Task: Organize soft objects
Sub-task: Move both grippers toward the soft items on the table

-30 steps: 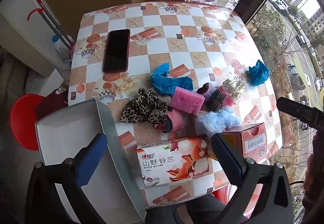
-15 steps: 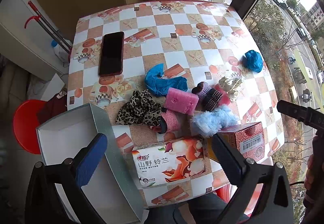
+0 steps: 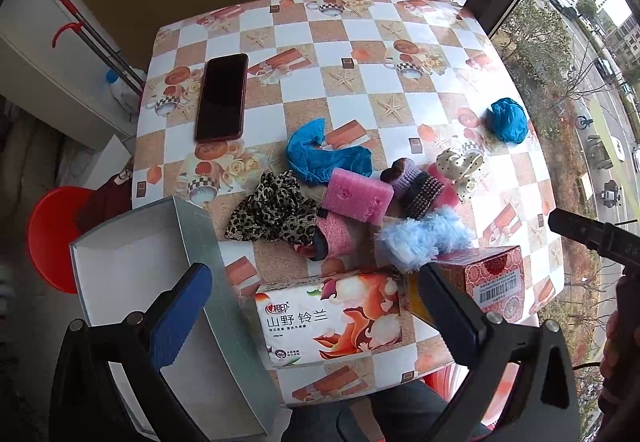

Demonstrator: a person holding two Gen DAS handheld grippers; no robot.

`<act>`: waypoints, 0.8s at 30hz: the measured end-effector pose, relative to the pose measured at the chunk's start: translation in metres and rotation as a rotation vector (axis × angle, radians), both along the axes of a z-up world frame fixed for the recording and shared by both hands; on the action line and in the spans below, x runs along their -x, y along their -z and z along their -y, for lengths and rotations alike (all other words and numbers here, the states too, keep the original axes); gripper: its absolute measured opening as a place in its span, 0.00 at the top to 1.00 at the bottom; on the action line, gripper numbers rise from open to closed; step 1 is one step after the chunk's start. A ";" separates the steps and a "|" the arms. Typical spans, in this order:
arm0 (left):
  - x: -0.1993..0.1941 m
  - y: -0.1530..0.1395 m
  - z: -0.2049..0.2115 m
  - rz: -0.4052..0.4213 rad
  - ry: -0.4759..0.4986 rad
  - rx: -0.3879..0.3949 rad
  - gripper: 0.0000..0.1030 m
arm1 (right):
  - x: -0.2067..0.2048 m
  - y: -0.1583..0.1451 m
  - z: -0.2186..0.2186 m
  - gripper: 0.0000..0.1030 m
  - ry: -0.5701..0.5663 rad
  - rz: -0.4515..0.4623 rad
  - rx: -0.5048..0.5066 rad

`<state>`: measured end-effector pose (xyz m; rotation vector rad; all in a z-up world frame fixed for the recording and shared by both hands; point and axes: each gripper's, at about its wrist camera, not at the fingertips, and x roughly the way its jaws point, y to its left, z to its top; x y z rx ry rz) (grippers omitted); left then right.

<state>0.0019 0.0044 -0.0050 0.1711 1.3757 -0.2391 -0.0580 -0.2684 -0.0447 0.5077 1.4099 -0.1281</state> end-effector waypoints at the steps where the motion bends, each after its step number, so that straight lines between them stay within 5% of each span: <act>1: 0.000 0.000 0.000 0.000 0.000 0.000 0.00 | 0.000 0.001 0.001 0.00 -0.002 -0.004 0.001; 24: -0.018 0.014 0.007 -0.027 -0.036 -0.025 0.00 | 0.000 0.017 0.037 0.00 0.015 -0.065 0.001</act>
